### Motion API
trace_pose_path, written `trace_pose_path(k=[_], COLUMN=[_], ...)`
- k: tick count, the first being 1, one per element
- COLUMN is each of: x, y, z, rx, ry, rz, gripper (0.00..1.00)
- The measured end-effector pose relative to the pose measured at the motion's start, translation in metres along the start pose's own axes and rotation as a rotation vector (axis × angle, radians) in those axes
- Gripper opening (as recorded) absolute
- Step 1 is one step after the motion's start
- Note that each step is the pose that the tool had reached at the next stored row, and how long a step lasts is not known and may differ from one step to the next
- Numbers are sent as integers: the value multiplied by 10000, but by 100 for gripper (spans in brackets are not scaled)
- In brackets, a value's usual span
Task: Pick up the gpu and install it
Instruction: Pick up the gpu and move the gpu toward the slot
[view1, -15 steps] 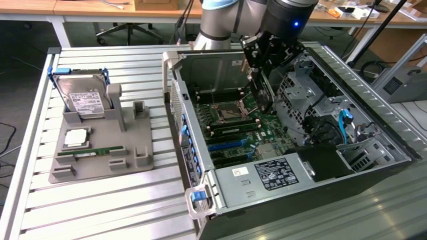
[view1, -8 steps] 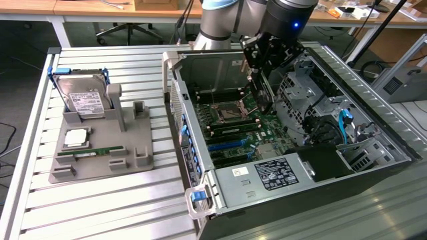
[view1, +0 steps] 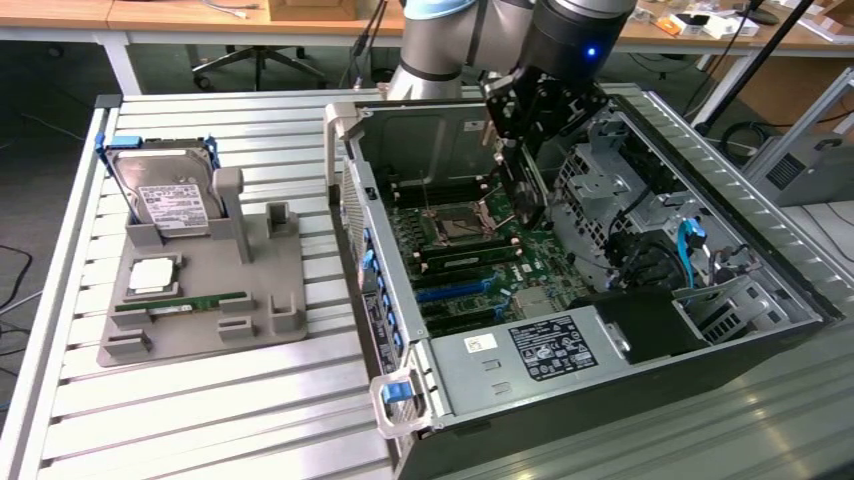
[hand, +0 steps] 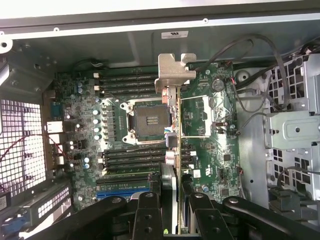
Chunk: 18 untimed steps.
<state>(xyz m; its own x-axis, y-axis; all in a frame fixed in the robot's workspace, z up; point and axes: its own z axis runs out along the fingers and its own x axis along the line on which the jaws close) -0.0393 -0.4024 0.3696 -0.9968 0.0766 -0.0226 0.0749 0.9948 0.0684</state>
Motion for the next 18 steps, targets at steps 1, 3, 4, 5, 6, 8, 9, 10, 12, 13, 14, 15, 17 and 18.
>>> trace_pose_path(k=[1,3,4,5,6,8,9,10,12,13,14,15,17,18], x=[0,0,0,0,0,0,0,0,1,0,1,1,1,1], y=[0,-2,-2,-2,-3,-4,-4,-4,-6,-6,-7,-9,-12,-13], z=[3,11,13,15,18,23,26,29,35,38,43,48,57,61], rx=[0,-1,-1,0,0,0,0,-1,-1,-1,0,0,0,0], ry=[0,0,0,0,0,0,0,0,0,0,0,0,0,0], rz=[0,0,0,0,0,0,0,-1,0,0,0,0,0,0], gripper=[27,27,27,27,27,27,27,27,27,27,27,27,27,27])
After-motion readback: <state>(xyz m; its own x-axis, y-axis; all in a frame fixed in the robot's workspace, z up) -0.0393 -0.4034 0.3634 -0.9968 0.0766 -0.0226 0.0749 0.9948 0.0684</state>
